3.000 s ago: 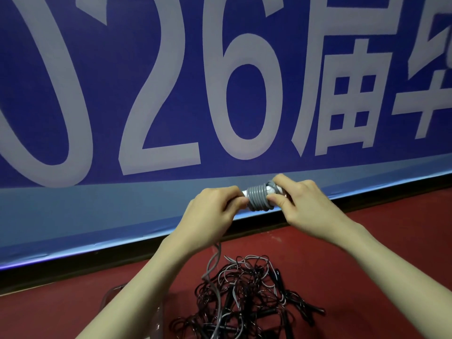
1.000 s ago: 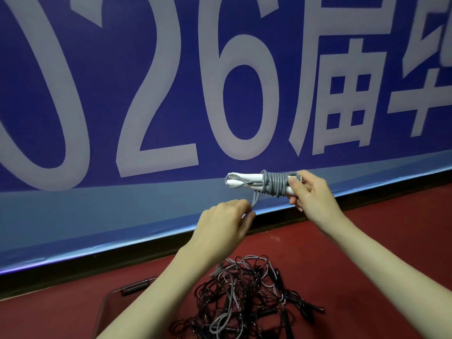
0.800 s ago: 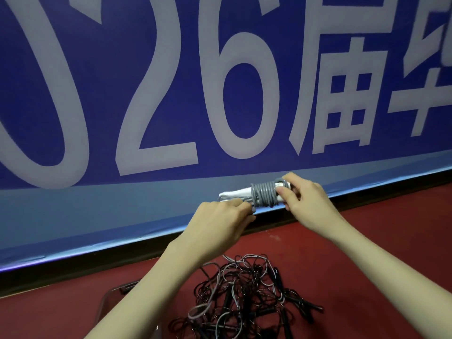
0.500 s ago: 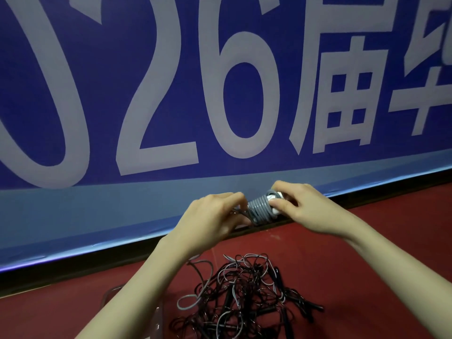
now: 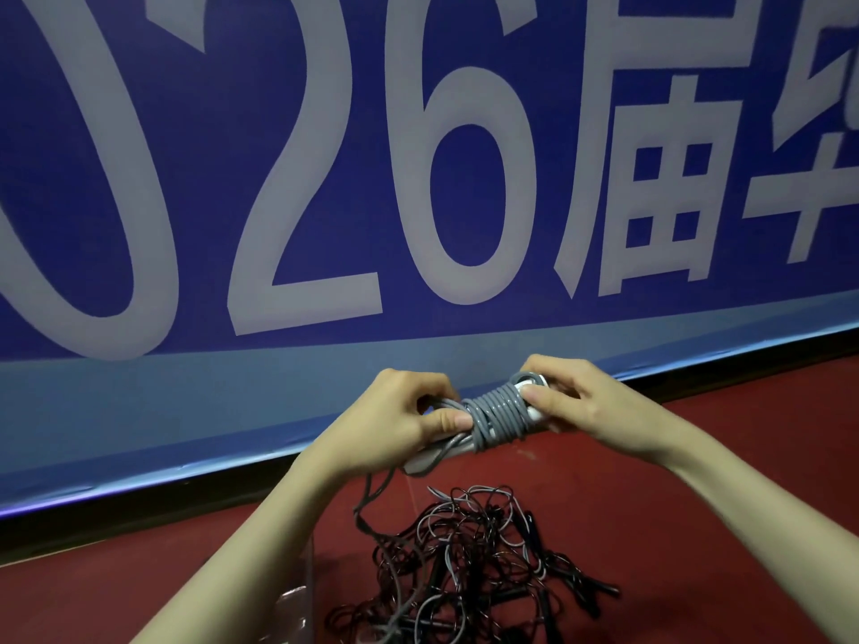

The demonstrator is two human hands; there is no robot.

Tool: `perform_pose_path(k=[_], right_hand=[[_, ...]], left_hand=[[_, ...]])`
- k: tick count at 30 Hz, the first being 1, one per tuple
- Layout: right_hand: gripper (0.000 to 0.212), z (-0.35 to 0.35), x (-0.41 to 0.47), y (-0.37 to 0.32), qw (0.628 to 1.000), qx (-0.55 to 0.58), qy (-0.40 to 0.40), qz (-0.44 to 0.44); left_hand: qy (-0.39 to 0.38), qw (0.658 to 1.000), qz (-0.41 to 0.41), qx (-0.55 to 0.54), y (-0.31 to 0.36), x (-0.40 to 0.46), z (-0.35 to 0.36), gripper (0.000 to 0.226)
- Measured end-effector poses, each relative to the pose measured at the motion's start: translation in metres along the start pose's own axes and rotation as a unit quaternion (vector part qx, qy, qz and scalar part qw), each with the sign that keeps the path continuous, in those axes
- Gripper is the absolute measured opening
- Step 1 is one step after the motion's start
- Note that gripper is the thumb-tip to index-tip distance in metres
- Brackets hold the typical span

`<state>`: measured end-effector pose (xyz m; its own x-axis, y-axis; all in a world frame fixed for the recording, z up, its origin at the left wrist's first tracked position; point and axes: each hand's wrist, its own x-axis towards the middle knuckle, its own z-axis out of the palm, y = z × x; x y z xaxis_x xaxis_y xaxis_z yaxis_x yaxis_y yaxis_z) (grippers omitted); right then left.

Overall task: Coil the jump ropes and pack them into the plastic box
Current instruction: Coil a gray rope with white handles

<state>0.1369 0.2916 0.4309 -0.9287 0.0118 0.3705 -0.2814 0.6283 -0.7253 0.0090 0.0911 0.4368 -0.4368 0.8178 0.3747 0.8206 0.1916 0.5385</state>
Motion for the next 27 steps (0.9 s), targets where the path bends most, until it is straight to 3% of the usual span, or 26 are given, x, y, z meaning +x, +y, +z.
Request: perform_pose_path(k=[5,12,15,21,24,27], right_hand=[[0.041,0.008,0.006,-0.005,0.992,0.119,0.042,0.01],[0.027,0.021,0.012,-0.014,0.962,0.258,0.067,0.065],[0.03,0.019,0.012,-0.018,0.954,0.278,0.068,0.092],[0.044,0.032,0.015,-0.028,0.941,0.284,0.139,0.12],[0.035,0.038,0.018,-0.027,0.936,0.273,0.185,0.124],[0.026,0.04,0.023,-0.021,0.925,0.272,0.23,0.132]], left_hand=[[-0.01,0.994,-0.02,-0.11,0.007,-0.004,-0.004,0.021],[-0.022,0.966,-0.01,-0.258,0.016,-0.001,-0.004,0.038],[-0.016,0.956,-0.006,-0.294,0.018,0.002,0.0,0.03],[0.05,0.928,-0.026,-0.368,0.013,0.008,0.004,0.039],[0.079,0.901,-0.122,-0.409,0.006,0.012,0.017,0.043],[0.064,0.841,-0.154,-0.515,0.003,0.015,0.037,0.041]])
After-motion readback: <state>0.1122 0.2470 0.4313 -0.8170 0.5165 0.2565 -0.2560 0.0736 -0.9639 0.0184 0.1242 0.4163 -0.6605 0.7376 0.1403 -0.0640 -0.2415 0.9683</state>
